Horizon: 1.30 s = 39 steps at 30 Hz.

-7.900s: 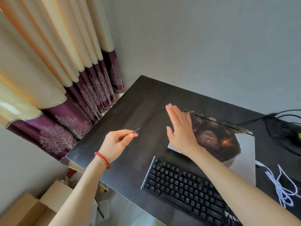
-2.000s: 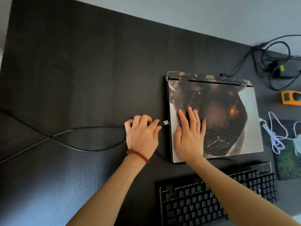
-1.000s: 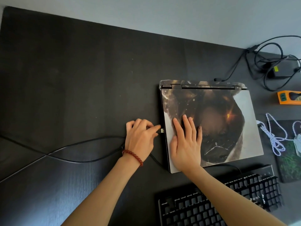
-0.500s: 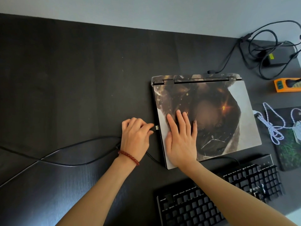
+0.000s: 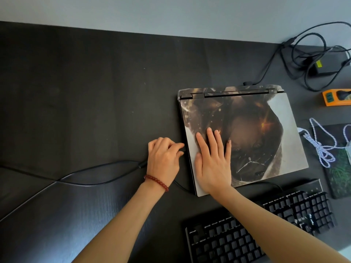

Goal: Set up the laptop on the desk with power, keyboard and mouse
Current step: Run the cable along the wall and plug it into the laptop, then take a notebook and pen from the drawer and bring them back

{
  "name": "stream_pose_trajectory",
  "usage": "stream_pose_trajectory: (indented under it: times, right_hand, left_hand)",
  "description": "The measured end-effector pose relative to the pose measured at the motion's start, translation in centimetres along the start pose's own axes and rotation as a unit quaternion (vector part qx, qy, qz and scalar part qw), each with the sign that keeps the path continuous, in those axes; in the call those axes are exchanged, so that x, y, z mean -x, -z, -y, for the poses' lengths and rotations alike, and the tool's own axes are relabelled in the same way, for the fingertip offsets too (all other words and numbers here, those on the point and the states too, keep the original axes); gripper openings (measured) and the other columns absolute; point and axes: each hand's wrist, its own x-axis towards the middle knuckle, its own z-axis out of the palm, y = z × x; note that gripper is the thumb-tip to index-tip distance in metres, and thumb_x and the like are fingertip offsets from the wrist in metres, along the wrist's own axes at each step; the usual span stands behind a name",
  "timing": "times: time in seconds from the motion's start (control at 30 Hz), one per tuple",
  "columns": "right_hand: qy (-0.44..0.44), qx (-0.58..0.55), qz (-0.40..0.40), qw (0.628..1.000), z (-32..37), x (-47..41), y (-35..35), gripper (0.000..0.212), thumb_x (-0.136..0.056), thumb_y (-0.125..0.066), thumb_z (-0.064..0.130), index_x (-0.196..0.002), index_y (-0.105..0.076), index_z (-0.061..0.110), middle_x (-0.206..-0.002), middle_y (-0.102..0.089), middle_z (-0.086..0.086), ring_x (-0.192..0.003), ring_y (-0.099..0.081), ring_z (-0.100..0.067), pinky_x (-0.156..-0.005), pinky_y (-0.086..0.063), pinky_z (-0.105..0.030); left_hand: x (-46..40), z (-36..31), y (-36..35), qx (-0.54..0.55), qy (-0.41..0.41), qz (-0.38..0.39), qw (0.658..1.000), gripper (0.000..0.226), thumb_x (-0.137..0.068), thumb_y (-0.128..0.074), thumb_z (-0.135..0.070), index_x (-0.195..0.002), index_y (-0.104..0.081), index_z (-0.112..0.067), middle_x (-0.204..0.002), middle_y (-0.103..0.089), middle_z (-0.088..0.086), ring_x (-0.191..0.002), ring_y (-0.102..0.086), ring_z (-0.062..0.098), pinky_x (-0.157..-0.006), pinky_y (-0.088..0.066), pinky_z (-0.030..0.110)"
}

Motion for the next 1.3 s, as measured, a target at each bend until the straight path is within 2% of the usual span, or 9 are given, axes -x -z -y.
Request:
stream_pose_trajectory:
  times: [0.27, 0.4, 0.53, 0.63, 0.7, 0.8, 0.97, 1.1, 1.3]
  right_hand:
    - [0.007, 0.000, 0.007, 1.000, -0.3, -0.1, -0.1, 0.051, -0.091, -0.024, 0.032, -0.141, -0.026, 0.023, -0.151, -0.029, -0.011, -0.142, -0.018, -0.028, -0.113, -0.010, -0.056]
    - [0.007, 0.002, 0.033, 0.999, -0.2, -0.1, 0.2, 0.053, -0.092, -0.020, 0.033, -0.143, -0.025, 0.022, -0.153, -0.025, -0.011, -0.143, -0.015, -0.029, -0.112, -0.007, -0.056]
    - [0.018, -0.036, 0.087, 0.995, -0.4, -0.2, 1.7, 0.050, -0.096, -0.029, 0.029, -0.145, -0.019, 0.024, -0.157, -0.013, -0.005, -0.145, -0.004, -0.022, -0.114, -0.004, -0.053]
    - [-0.022, -0.172, 0.086, 0.981, -1.4, 0.6, 4.4, 0.043, -0.094, -0.038, 0.019, -0.137, -0.038, 0.017, -0.149, -0.034, -0.005, -0.139, -0.025, -0.020, -0.114, -0.019, -0.048]
    - [-0.065, -0.282, 0.075, 0.954, -3.0, 2.3, 6.5, 0.037, -0.094, -0.039, 0.015, -0.130, -0.047, 0.013, -0.137, -0.050, -0.008, -0.128, -0.042, -0.022, -0.107, -0.033, -0.036]
    - [-0.099, -0.346, 0.071, 0.930, -7.7, 7.0, 10.1, 0.033, -0.097, -0.038, 0.019, -0.127, -0.051, 0.016, -0.127, -0.058, -0.004, -0.113, -0.052, -0.016, -0.088, -0.036, -0.020]
    - [-0.183, -0.349, -0.024, 0.919, -20.5, 18.4, 15.8, 0.031, -0.097, -0.038, 0.022, -0.123, -0.055, 0.019, -0.120, -0.063, -0.005, -0.084, -0.057, -0.013, -0.070, -0.041, -0.023]
    - [-0.305, -0.327, -0.118, 0.886, -32.9, 33.1, 19.4, 0.028, -0.095, -0.043, 0.014, -0.116, -0.060, 0.010, -0.119, -0.065, -0.011, -0.107, -0.059, -0.024, -0.088, -0.041, -0.026]
    - [-0.477, -0.319, -0.235, 0.785, -47.0, 56.3, 21.3, 0.026, -0.093, -0.044, 0.006, -0.112, -0.062, 0.004, -0.113, -0.067, -0.017, -0.106, -0.062, -0.029, -0.092, -0.043, -0.030]
  left_hand:
    - [0.1, -0.1, -0.2, -0.021, -0.004, 0.001, 1.000, 0.020, -0.070, -0.075, -0.008, -0.089, -0.070, -0.012, -0.076, -0.061, 0.005, -0.074, -0.060, 0.022, -0.081, -0.045, 0.040]
    - [-0.3, -0.8, 0.8, -0.063, 0.031, 0.093, 0.993, 0.027, -0.085, -0.057, -0.026, -0.111, -0.060, -0.021, -0.108, -0.058, 0.000, -0.105, -0.050, 0.019, -0.098, -0.026, 0.035]
    - [0.9, -1.6, 3.4, -0.098, 0.075, 0.103, 0.987, 0.040, -0.088, -0.050, -0.034, -0.127, -0.048, -0.024, -0.130, -0.047, -0.002, -0.122, -0.039, 0.018, -0.106, -0.020, 0.036]
    - [1.7, -3.4, 5.5, -0.130, 0.086, 0.119, 0.981, 0.041, -0.091, -0.046, -0.036, -0.130, -0.045, -0.023, -0.134, -0.046, -0.002, -0.126, -0.036, 0.019, -0.108, -0.019, 0.038]
    - [2.0, -5.7, 6.4, -0.125, 0.079, 0.112, 0.983, 0.039, -0.092, -0.044, -0.035, -0.129, -0.047, -0.023, -0.132, -0.048, -0.002, -0.125, -0.039, 0.020, -0.107, -0.020, 0.038]
    - [2.1, -11.4, 5.7, -0.122, 0.019, 0.100, 0.987, 0.037, -0.093, -0.042, -0.035, -0.127, -0.050, -0.022, -0.129, -0.052, 0.000, -0.120, -0.044, 0.021, -0.105, -0.026, 0.038]
    - [5.1, -26.4, -0.2, -0.118, -0.116, 0.142, 0.976, 0.037, -0.093, -0.040, -0.036, -0.125, -0.052, -0.021, -0.128, -0.054, 0.002, -0.119, -0.047, 0.024, -0.100, -0.033, 0.040]
    - [12.7, -42.3, -8.3, -0.078, -0.232, 0.193, 0.950, 0.037, -0.092, -0.042, -0.037, -0.123, -0.053, -0.021, -0.126, -0.055, 0.003, -0.117, -0.049, 0.024, -0.100, -0.036, 0.041]
    - [27.4, -63.1, -20.2, -0.032, -0.396, 0.293, 0.870, 0.034, -0.092, -0.045, -0.035, -0.119, -0.058, -0.019, -0.126, -0.057, 0.006, -0.117, -0.051, 0.028, -0.096, -0.039, 0.039]
